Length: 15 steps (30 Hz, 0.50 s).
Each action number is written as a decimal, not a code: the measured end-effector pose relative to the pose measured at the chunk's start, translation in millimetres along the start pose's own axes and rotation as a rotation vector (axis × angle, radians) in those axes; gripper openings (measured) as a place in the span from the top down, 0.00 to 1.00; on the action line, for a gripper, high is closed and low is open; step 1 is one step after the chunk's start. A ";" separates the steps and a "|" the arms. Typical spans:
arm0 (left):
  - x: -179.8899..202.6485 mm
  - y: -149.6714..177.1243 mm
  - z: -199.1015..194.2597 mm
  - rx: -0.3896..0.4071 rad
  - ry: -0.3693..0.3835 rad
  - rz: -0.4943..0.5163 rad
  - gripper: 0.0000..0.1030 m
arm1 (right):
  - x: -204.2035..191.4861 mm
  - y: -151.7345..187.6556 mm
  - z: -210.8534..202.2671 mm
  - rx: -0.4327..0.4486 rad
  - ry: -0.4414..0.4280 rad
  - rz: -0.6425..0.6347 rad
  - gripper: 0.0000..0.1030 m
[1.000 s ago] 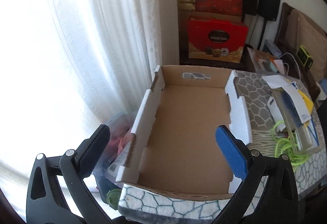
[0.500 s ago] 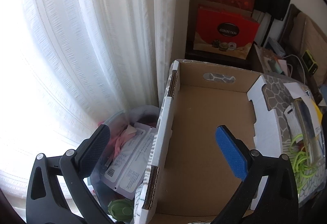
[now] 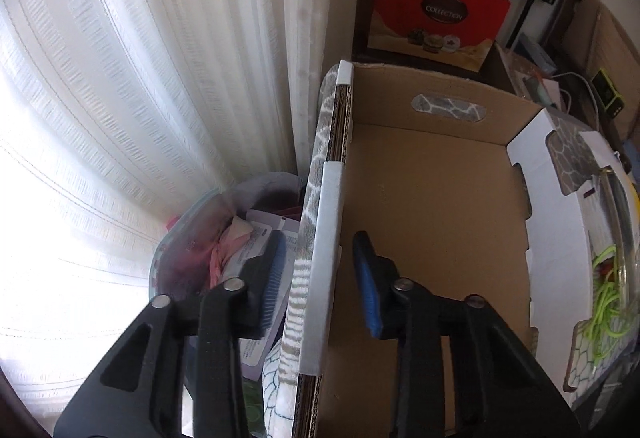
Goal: Organize objects
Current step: 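Close the left gripper on the cardboard box side wall, then lift the cardboard box by its wall with the left gripper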
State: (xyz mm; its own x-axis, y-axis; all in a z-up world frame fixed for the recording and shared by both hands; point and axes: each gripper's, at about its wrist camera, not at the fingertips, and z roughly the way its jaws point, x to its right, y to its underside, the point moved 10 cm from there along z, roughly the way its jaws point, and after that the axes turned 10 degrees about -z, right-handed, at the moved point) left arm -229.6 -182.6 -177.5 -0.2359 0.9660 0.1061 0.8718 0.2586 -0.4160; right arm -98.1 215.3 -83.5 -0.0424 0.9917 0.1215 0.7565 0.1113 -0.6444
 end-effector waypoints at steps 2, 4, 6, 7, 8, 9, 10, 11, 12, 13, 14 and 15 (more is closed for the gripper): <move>0.3 3.8 6.3 -0.045 0.020 -0.017 0.86 | 2.2 -2.7 3.9 -0.005 -0.003 0.001 0.00; 1.0 5.7 9.6 -0.067 0.032 -0.024 0.87 | 6.3 -4.9 7.1 -0.009 0.000 0.001 0.00; -1.1 7.9 8.8 -0.071 0.043 -0.033 0.88 | 9.5 -6.6 9.9 -0.012 0.004 0.005 0.00; -2.4 8.0 8.3 -0.078 0.058 -0.054 0.88 | 10.6 -7.0 11.3 -0.014 0.004 0.006 0.00; -2.8 7.8 8.5 -0.093 0.078 -0.088 0.89 | 11.6 -6.8 12.6 -0.017 0.000 0.008 0.00; -6.5 9.5 7.1 -0.106 0.091 -0.125 0.89 | 11.5 -6.9 13.4 -0.017 -0.004 0.010 0.00; -10.5 11.4 5.1 -0.112 0.098 -0.149 0.89 | 11.3 -7.5 14.1 -0.017 -0.009 0.011 0.00; -12.3 12.9 4.2 -0.115 0.101 -0.173 0.89 | 11.6 -7.7 14.6 -0.017 -0.014 0.011 0.00; -15.0 16.7 3.4 -0.121 0.111 -0.206 0.88 | 12.4 -8.0 15.0 -0.014 -0.018 0.012 0.00; -17.3 21.0 2.9 -0.129 0.130 -0.243 0.88 | 13.2 -8.6 14.9 -0.011 -0.020 0.012 0.00; -18.0 26.2 2.3 -0.137 0.157 -0.290 0.87 | 14.3 -9.1 14.8 -0.008 -0.021 0.014 0.00; -19.4 32.6 0.6 -0.145 0.183 -0.332 0.87 | 15.5 -8.7 14.8 -0.009 -0.023 0.017 0.00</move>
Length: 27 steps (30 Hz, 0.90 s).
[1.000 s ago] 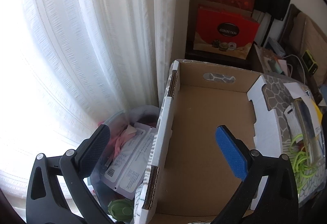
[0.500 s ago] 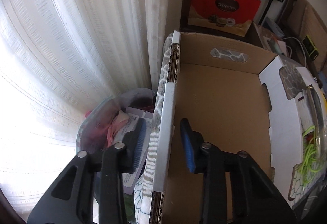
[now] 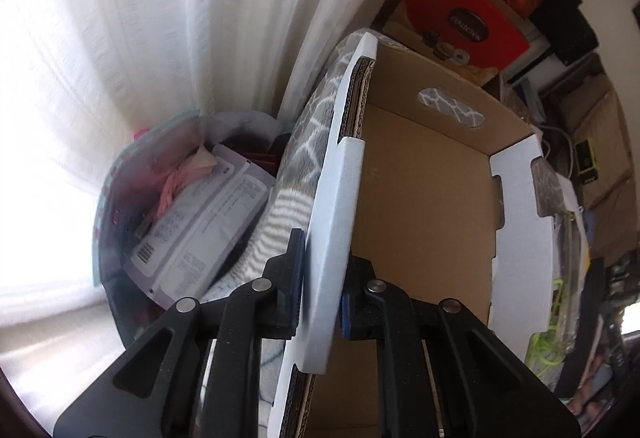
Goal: Organize objects
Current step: 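Lift the cardboard box by its wall with the left gripper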
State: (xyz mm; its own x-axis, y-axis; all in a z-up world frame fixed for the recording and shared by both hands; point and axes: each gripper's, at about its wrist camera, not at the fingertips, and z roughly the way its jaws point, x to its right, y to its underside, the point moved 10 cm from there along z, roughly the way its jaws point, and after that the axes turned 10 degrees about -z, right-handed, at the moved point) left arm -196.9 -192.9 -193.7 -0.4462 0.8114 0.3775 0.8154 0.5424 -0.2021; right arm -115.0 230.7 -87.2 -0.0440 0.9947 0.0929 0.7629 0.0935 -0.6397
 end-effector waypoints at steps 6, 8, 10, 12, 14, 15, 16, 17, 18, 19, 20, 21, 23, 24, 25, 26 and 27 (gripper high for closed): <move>-5.3 44.2 -5.3 -0.067 0.145 -0.163 0.85 | -0.3 5.6 0.4 -0.004 -0.015 0.011 0.00; 1.7 58.6 -8.7 -0.084 0.143 -0.107 0.79 | -1.5 8.3 0.3 -0.008 -0.018 0.006 0.00; 11.5 64.1 -17.0 -0.073 0.133 -0.057 0.64 | -3.1 10.2 -0.5 -0.012 -0.019 0.001 0.00; 19.7 57.8 -28.1 -0.017 0.081 0.022 0.42 | -3.5 11.7 -3.4 -0.008 -0.020 -0.002 0.00; 26.2 43.8 -41.8 0.073 -0.014 0.117 0.41 | -2.5 12.8 -6.7 -0.002 -0.022 0.000 0.00; 30.1 36.5 -47.8 0.116 -0.066 0.168 0.41 | -2.0 13.3 -7.9 0.000 -0.022 0.002 0.00; 36.3 30.5 -52.7 0.150 -0.101 0.218 0.40 | -1.4 13.8 -9.0 0.001 -0.023 0.003 0.00; 43.2 24.9 -54.2 0.166 -0.128 0.265 0.38 | -0.8 14.6 -10.0 0.002 -0.023 0.004 0.00; 48.3 20.7 -53.5 0.169 -0.143 0.291 0.38 | -0.7 14.9 -10.3 0.002 -0.023 0.005 0.00; 51.8 16.8 -50.1 0.159 -0.151 0.304 0.38 | -0.7 15.4 -10.6 0.001 -0.024 0.004 0.00; 52.6 11.5 -44.3 0.147 -0.156 0.312 0.38 | -0.9 15.6 -10.6 0.000 -0.025 0.003 0.00; 54.1 8.2 -38.6 0.134 -0.161 0.319 0.40 | -2.1 15.8 -11.2 0.000 -0.030 0.001 0.00; 52.4 7.4 -26.9 0.102 -0.184 0.326 0.51 | -5.5 15.0 -12.5 0.004 -0.042 -0.010 0.00; 50.3 8.5 -20.7 0.081 -0.185 0.320 0.61 | -9.9 13.2 -14.2 0.009 -0.054 -0.018 0.00; 48.0 10.8 -15.0 0.058 -0.174 0.307 0.64 | -14.4 11.4 -15.9 0.015 -0.068 -0.027 0.00; 43.9 12.9 -10.3 0.035 -0.155 0.292 0.65 | -22.0 8.0 -18.4 0.023 -0.092 -0.042 0.00; 41.7 15.4 -6.5 0.021 -0.135 0.275 0.67 | -29.0 4.9 -20.2 0.029 -0.108 -0.057 0.02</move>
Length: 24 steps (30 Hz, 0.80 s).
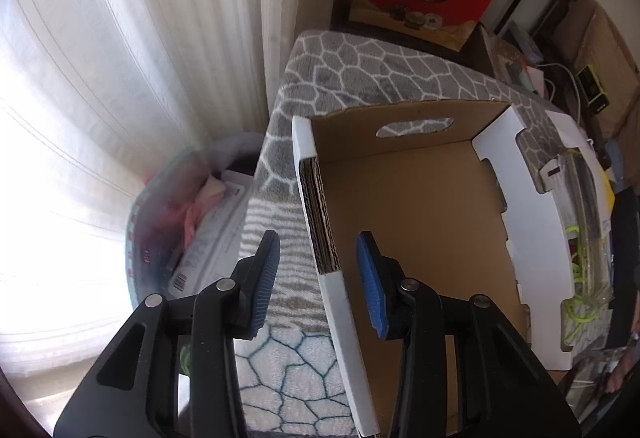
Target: Organize objects
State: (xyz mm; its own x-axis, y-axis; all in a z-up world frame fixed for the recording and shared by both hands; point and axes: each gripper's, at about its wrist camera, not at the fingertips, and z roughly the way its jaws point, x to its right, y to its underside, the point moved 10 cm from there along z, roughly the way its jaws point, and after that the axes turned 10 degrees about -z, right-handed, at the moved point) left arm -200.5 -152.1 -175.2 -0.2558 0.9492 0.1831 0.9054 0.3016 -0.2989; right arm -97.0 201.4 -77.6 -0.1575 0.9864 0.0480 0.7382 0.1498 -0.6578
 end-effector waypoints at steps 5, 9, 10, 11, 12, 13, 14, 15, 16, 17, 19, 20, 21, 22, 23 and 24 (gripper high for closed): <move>-1.3 10.7 8.1 -0.044 0.070 -0.058 0.82 | -51.2 -20.8 14.8 -0.016 -0.085 -0.117 0.23; -2.3 12.0 4.2 -0.035 0.070 -0.090 0.82 | -99.6 -26.1 50.1 -0.098 -0.194 -0.201 0.42; -1.9 12.2 3.9 -0.033 0.073 -0.097 0.82 | -106.5 -25.3 57.5 -0.116 -0.209 -0.208 0.51; -3.8 13.7 3.8 -0.030 0.079 -0.105 0.82 | -113.7 -24.4 65.1 -0.135 -0.226 -0.213 0.54; -5.8 13.9 3.1 -0.026 0.083 -0.117 0.82 | -119.8 -23.0 72.9 -0.158 -0.244 -0.213 0.58; -7.0 13.6 3.0 -0.026 0.091 -0.128 0.82 | -122.5 -25.4 75.4 -0.150 -0.255 -0.205 0.58; -8.5 14.1 3.1 -0.025 0.093 -0.137 0.82 | -125.4 -26.8 77.6 -0.150 -0.268 -0.203 0.58; -9.6 14.4 3.2 -0.025 0.098 -0.144 0.82 | -128.6 -27.8 80.0 -0.159 -0.284 -0.203 0.58; -11.5 14.4 3.3 -0.024 0.100 -0.155 0.82 | -131.2 -27.3 82.5 -0.177 -0.297 -0.202 0.60; -13.2 14.8 3.4 -0.024 0.107 -0.170 0.82 | -135.8 -26.7 83.5 -0.192 -0.319 -0.205 0.61; -16.0 16.0 2.8 -0.020 0.121 -0.195 0.83 | -141.8 -23.7 85.6 -0.215 -0.337 -0.232 0.61; -17.7 16.8 2.3 -0.019 0.128 -0.207 0.83 | -145.9 -21.8 88.3 -0.226 -0.327 -0.254 0.61; -19.4 17.7 1.8 -0.018 0.135 -0.220 0.83 | -149.5 -19.4 91.7 -0.236 -0.316 -0.276 0.61; -20.9 18.6 1.3 -0.017 0.142 -0.232 0.83 | -153.2 -16.5 96.1 -0.254 -0.312 -0.292 0.67; -21.7 19.8 0.8 -0.016 0.151 -0.240 0.83 | -158.6 -13.8 101.0 -0.273 -0.326 -0.297 0.74; -22.5 20.9 0.1 -0.015 0.151 -0.243 0.83 | -163.0 -12.3 104.3 -0.285 -0.348 -0.293 0.83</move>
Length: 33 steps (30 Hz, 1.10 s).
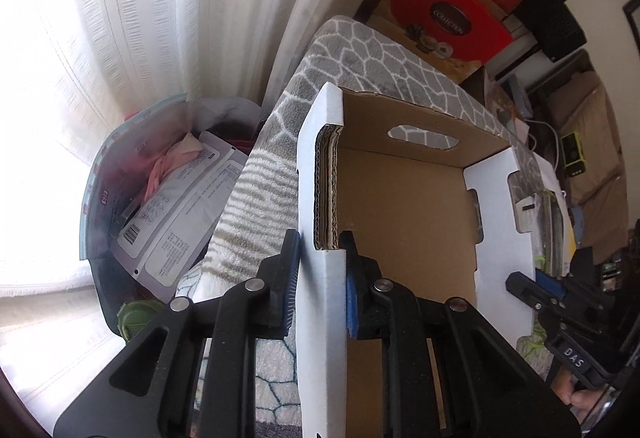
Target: Organize objects
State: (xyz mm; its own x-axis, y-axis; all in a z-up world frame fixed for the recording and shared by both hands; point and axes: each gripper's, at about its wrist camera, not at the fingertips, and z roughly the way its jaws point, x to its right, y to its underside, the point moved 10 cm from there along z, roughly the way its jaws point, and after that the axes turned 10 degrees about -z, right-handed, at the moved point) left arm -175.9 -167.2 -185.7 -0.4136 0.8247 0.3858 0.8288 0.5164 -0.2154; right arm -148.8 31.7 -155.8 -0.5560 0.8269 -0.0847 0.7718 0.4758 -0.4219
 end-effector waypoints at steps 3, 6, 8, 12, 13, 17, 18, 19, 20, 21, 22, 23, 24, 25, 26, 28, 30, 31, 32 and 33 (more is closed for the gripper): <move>-3.4 1.3 -3.1 0.008 -0.003 -0.015 0.82 | -1.0 -12.5 4.3 0.002 0.030 -0.023 0.86; -8.5 1.4 -6.9 0.005 0.028 -0.057 0.80 | -1.2 -33.5 0.3 0.014 0.040 -0.065 0.87; -10.3 2.1 -10.1 0.002 0.066 -0.100 0.79 | 1.4 -49.0 -0.8 0.014 0.045 -0.092 0.88; -14.8 1.8 -16.3 0.032 0.091 -0.151 0.75 | 3.0 -83.0 6.0 -0.002 0.046 -0.164 0.88; -17.2 1.7 -18.1 0.039 0.103 -0.171 0.75 | 1.7 -90.3 9.1 -0.007 0.049 -0.178 0.88; -29.6 -0.1 -26.4 0.075 0.150 -0.250 0.73 | -8.1 -118.4 16.6 0.001 0.048 -0.239 0.87; -33.1 -0.2 -27.1 0.079 0.162 -0.274 0.73 | -12.6 -125.3 17.3 0.010 0.047 -0.257 0.87; -36.5 0.1 -26.7 0.083 0.170 -0.295 0.73 | -15.9 -130.3 18.2 0.017 0.046 -0.274 0.86; -38.8 1.3 -25.5 0.085 0.176 -0.312 0.72 | -20.3 -135.6 18.8 0.027 0.046 -0.294 0.86; -40.9 2.5 -24.0 0.088 0.178 -0.328 0.72 | -24.5 -141.2 20.1 0.040 0.048 -0.321 0.85; -42.4 4.0 -22.3 0.092 0.177 -0.340 0.72 | -28.2 -145.0 22.0 0.050 0.054 -0.356 0.85; -45.1 5.9 -20.6 0.092 0.180 -0.354 0.72 | -30.8 -148.0 24.5 0.056 0.063 -0.391 0.85; -46.7 7.9 -18.4 0.091 0.183 -0.369 0.71 | -33.8 -147.9 25.3 0.055 0.069 -0.412 0.85; -47.7 10.4 -16.4 0.090 0.187 -0.382 0.71 | -35.0 -147.4 28.8 0.047 0.073 -0.432 0.85; -47.9 13.3 -14.4 0.086 0.192 -0.390 0.70 | -34.9 -145.1 31.9 0.038 0.075 -0.447 0.85; -45.7 20.3 -10.5 0.075 0.208 -0.400 0.69 | -31.3 -140.6 38.6 0.018 0.083 -0.473 0.83; -41.3 26.0 -9.1 0.081 0.218 -0.407 0.67 | -26.1 -134.4 42.6 0.002 0.088 -0.479 0.82; -38.5 28.0 -9.4 0.085 0.220 -0.407 0.67 | -23.1 -132.2 44.2 -0.002 0.104 -0.484 0.79; -35.6 30.0 -9.1 0.086 0.222 -0.409 0.66 | -19.8 -130.5 45.0 0.003 0.136 -0.493 0.75; -32.9 32.3 -8.4 0.085 0.225 -0.411 0.65 | -15.9 -129.2 45.4 0.006 0.180 -0.508 0.64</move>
State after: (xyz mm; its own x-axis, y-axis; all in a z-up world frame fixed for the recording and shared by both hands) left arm -132.4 -179.6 -197.9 -0.6010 0.4822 0.6374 0.5756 0.8145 -0.0734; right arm -253.8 -56.6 -140.9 -0.7970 0.5316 0.2868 0.4175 0.8279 -0.3745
